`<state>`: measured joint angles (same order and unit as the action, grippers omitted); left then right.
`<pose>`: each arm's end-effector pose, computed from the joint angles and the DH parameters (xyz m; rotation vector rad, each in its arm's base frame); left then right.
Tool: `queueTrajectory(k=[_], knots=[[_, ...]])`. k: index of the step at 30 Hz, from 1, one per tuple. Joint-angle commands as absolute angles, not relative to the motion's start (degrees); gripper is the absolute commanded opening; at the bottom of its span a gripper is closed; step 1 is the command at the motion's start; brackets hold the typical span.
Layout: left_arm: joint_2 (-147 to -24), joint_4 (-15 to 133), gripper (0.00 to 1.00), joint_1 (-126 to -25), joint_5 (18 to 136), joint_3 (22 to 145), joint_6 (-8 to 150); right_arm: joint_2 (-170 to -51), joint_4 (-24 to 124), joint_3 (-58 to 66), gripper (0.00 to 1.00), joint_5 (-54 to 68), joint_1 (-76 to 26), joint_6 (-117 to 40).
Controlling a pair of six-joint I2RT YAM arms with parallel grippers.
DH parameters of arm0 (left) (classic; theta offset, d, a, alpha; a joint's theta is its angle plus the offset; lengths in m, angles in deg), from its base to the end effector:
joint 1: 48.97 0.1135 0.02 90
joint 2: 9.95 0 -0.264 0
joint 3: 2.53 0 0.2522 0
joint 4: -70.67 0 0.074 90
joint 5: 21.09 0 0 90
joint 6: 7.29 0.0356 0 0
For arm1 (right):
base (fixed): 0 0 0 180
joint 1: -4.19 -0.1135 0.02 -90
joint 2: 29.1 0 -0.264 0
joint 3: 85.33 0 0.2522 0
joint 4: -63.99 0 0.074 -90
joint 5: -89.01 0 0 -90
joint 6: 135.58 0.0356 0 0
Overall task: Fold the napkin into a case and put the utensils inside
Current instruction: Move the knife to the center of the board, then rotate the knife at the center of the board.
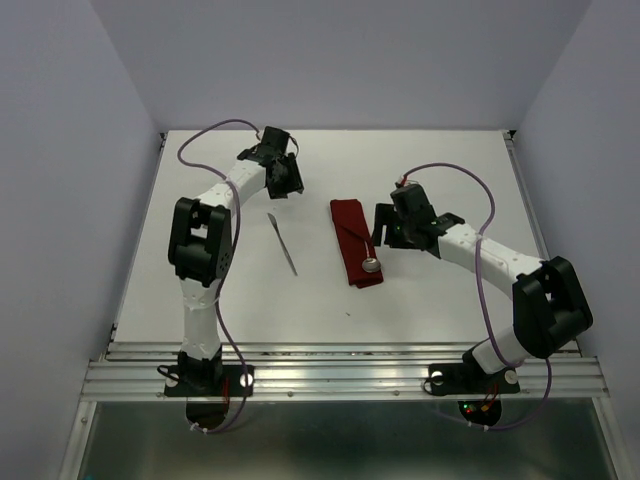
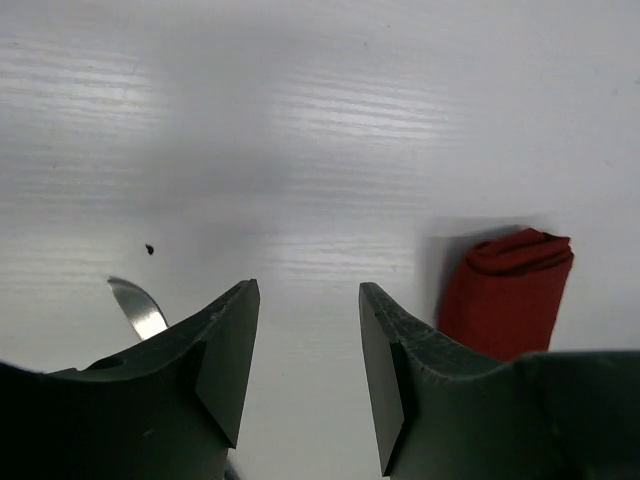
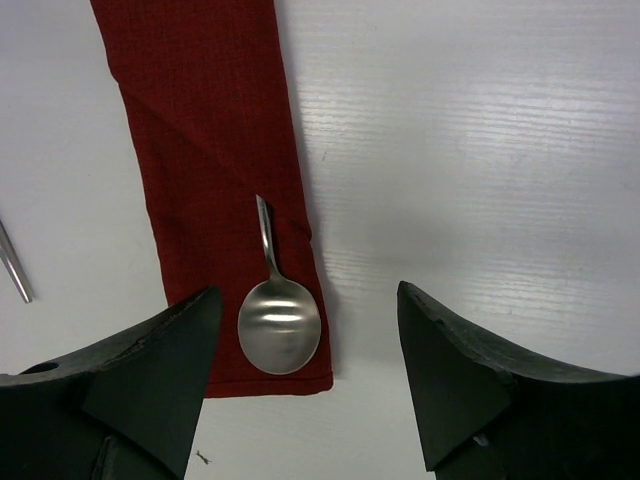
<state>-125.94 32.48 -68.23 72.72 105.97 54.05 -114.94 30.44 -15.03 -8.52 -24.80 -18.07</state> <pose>0.4356 -0.1547 0.2396 -0.1655 2.4132 -0.4735 0.2781 0.1488 0.2266 0.0283 2.4384 0.2891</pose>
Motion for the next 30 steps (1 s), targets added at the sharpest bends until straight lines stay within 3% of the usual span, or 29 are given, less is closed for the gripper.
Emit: queueTrajectory(k=[1,8,19,30], knots=[[-132.8,24.7,0.56,-66.8,70.8,113.9,57.0,-113.4,30.2,-13.4,0.76,-7.6,-26.0,-16.9],[-137.1,22.4,0.56,-64.6,69.5,114.1,57.0,-112.9,30.0,-13.6,0.76,-7.9,-26.0,-17.0],[-125.1,28.3,0.56,-63.7,66.5,88.9,56.0,-114.4,30.9,-12.0,0.76,-7.1,-27.8,-16.6],[-107.9,27.6,0.57,-64.4,67.0,68.4,53.7,-119.0,31.5,-8.8,0.76,-8.0,-35.7,-14.4]])
